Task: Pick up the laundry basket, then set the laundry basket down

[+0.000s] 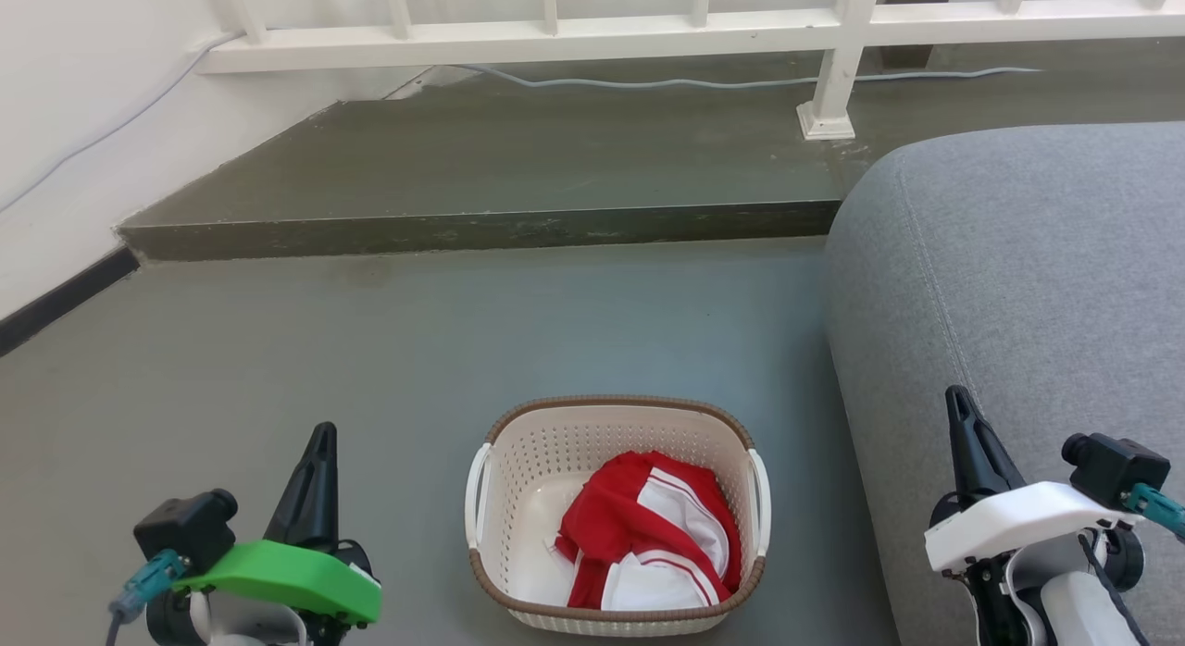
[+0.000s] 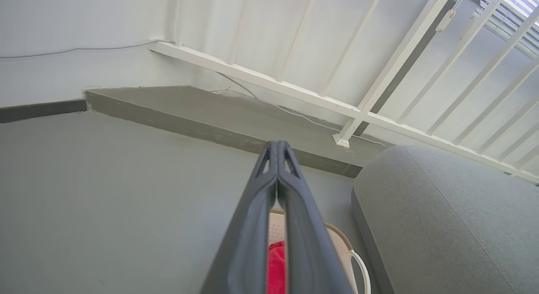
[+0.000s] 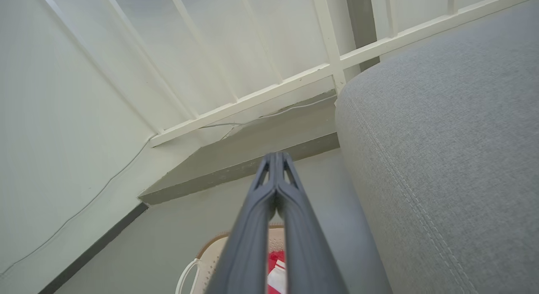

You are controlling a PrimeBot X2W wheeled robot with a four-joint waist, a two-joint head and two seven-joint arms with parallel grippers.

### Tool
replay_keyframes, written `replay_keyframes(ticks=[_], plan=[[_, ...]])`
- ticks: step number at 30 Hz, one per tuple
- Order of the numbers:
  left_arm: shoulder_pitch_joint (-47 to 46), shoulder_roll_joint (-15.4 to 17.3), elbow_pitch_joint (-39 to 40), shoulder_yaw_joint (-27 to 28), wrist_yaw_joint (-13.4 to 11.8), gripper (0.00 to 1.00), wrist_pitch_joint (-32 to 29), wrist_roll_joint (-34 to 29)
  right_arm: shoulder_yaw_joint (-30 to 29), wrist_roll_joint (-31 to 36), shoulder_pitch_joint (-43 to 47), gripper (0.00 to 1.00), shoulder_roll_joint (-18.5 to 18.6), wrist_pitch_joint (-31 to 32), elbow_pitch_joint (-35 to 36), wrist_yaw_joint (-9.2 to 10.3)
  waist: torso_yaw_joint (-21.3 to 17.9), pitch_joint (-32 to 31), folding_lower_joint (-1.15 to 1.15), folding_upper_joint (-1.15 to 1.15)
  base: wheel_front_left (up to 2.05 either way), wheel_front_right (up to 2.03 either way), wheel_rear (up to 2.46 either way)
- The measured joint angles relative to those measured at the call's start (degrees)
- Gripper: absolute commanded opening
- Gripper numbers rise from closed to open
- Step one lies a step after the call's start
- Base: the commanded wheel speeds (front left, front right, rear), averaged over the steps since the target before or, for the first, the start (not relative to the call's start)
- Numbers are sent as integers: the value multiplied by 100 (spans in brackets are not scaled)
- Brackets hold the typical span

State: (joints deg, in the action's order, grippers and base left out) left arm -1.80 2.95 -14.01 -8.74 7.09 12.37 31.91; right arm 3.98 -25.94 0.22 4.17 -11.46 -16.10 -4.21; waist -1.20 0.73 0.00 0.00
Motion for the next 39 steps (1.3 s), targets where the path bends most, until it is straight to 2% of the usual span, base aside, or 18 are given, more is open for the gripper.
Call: replay_keyframes(ticks=[39], plan=[[-2,0,-24,504,0,0,-781,2730,-548,-2885,-162,0,-66,850,-22,-124,50,-27,0,0,0,0,0]])
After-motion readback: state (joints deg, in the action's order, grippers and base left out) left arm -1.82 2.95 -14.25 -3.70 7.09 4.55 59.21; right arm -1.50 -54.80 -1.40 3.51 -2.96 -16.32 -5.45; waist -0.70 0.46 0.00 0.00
